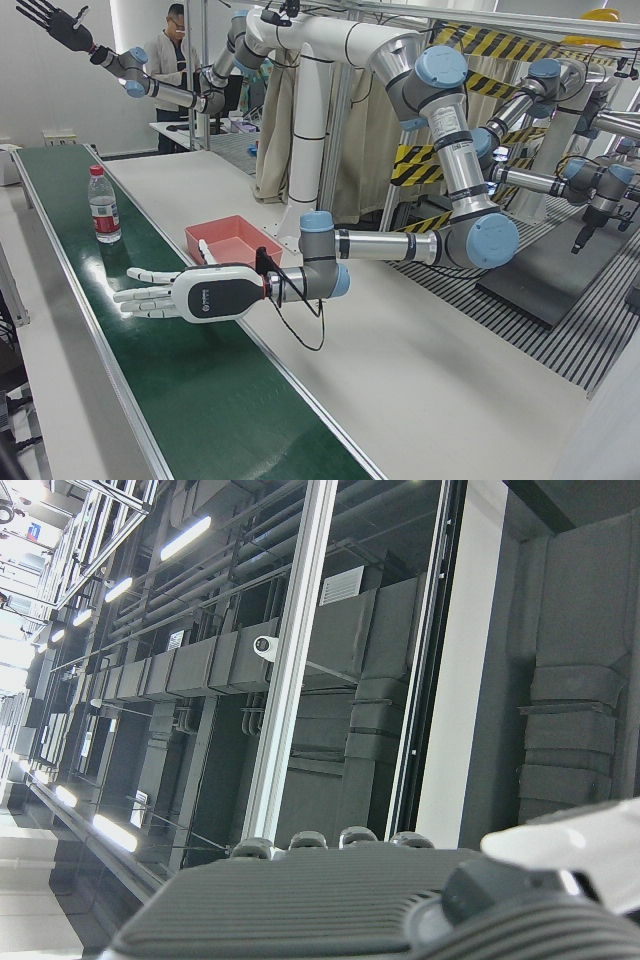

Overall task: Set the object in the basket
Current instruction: 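Raise the left hand and move it toward the approaching bottle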

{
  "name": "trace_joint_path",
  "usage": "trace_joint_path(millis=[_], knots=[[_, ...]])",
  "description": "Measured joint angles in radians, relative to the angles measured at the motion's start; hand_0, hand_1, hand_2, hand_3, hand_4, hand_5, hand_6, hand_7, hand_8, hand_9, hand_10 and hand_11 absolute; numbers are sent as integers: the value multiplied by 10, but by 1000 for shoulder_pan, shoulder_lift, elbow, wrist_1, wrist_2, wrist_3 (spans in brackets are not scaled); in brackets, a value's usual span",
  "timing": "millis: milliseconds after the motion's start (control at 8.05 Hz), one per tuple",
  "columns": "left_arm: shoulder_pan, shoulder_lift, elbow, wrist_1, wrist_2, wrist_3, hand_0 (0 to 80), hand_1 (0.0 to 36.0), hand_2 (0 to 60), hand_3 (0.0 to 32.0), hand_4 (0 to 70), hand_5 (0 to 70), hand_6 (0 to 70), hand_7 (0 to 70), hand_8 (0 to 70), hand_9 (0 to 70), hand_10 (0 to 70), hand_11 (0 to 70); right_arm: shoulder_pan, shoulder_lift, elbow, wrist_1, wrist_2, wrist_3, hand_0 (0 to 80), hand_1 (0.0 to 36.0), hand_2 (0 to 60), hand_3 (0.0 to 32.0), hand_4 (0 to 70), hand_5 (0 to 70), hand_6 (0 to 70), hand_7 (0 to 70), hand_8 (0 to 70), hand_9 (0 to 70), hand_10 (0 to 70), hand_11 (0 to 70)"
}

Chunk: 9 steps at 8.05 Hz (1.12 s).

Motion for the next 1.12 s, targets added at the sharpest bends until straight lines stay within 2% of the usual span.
trace_joint_path(millis=[124, 373, 621, 745, 994, 1118], knots=[[15, -2, -31, 52, -43, 4, 575, 197, 19, 0, 197, 161, 0, 0, 33, 64, 74, 130, 0, 0, 0, -1, 0, 0, 0, 0, 0, 0, 0, 0, 0, 0, 0, 0, 0, 0], [47, -5, -56, 108, -86, 9, 575, 194, 16, 0, 200, 163, 0, 0, 33, 62, 75, 131, 1, 0, 1, 0, 0, 0, 0, 0, 0, 0, 0, 0, 0, 0, 0, 0, 0, 0], [91, -16, -59, 125, -101, 16, 546, 185, 66, 0, 201, 160, 0, 0, 30, 62, 74, 127, 2, 0, 1, 0, 0, 0, 0, 0, 0, 0, 0, 0, 0, 0, 0, 0, 0, 0], [113, -26, -59, 128, -122, 25, 543, 194, 120, 0, 211, 166, 2, 0, 46, 68, 80, 136, 2, 0, 1, 0, 0, 0, 0, 0, 0, 0, 0, 0, 0, 0, 0, 0, 0, 0], [159, -52, -52, 131, -161, 41, 542, 195, 124, 0, 218, 169, 9, 1, 45, 68, 79, 134, 2, 0, 0, 0, 0, 0, 0, 0, 0, 0, 0, 0, 0, 0, 0, 0, 0, 0], [172, -63, -49, 131, -177, 55, 546, 194, 100, 0, 221, 172, 15, 3, 44, 67, 77, 132, 2, 0, 0, 0, 0, 0, 0, 0, 0, 0, 0, 0, 0, 0, 0, 0, 0, 0]])
